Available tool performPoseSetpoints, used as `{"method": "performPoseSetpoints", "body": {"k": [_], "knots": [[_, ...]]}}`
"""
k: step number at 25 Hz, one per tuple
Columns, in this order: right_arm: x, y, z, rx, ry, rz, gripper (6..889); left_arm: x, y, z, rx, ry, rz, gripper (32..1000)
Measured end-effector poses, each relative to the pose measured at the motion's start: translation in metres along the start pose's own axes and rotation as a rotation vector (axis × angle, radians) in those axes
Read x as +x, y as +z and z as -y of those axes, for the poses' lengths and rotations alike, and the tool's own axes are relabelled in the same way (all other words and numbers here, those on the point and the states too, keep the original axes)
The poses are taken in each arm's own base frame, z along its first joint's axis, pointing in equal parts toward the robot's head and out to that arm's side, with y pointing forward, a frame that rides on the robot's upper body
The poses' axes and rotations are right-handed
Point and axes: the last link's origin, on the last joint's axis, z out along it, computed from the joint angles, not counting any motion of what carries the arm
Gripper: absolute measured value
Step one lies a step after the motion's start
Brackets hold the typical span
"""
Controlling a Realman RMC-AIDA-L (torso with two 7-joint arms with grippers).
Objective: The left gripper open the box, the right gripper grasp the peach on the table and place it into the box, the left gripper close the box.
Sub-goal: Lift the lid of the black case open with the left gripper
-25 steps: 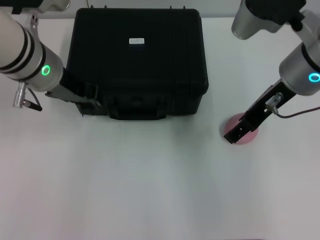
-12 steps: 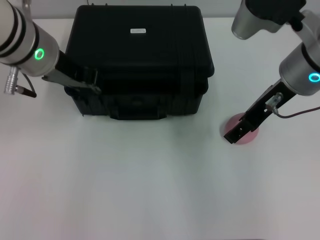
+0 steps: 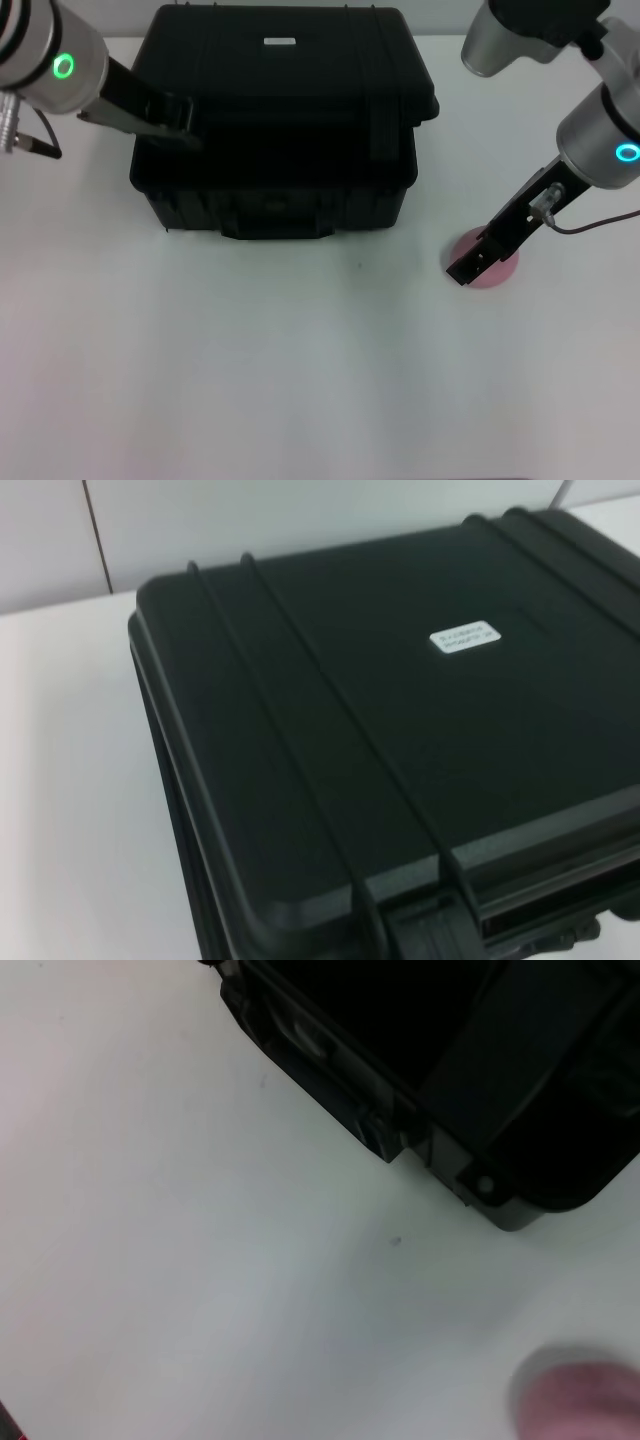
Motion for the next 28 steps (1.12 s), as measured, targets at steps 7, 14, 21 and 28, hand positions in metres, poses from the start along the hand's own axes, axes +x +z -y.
{"method": "performPoseSetpoints", "body": {"k": [7, 14, 21, 28], "knots": [[-0.001, 0.002, 0.001, -0.003, 0.002, -0.006, 845, 0.012, -0.012, -0.005, -0.004, 0.026, -0.043, 372], [-0.002, 0.002, 0.001, -0.004, 0.000, -0.009, 845, 0.020, -0.018, -0.006, -0.007, 0.039, -0.065, 372], [-0.002, 0.004, 0.001, -0.006, 0.001, -0.014, 845, 0.027, -0.025, 0.000, -0.008, 0.032, -0.091, 373], [-0.004, 0.006, 0.001, -0.012, 0.000, -0.026, 844, 0.034, -0.032, 0.000, -0.010, 0.045, -0.119, 373]]}}
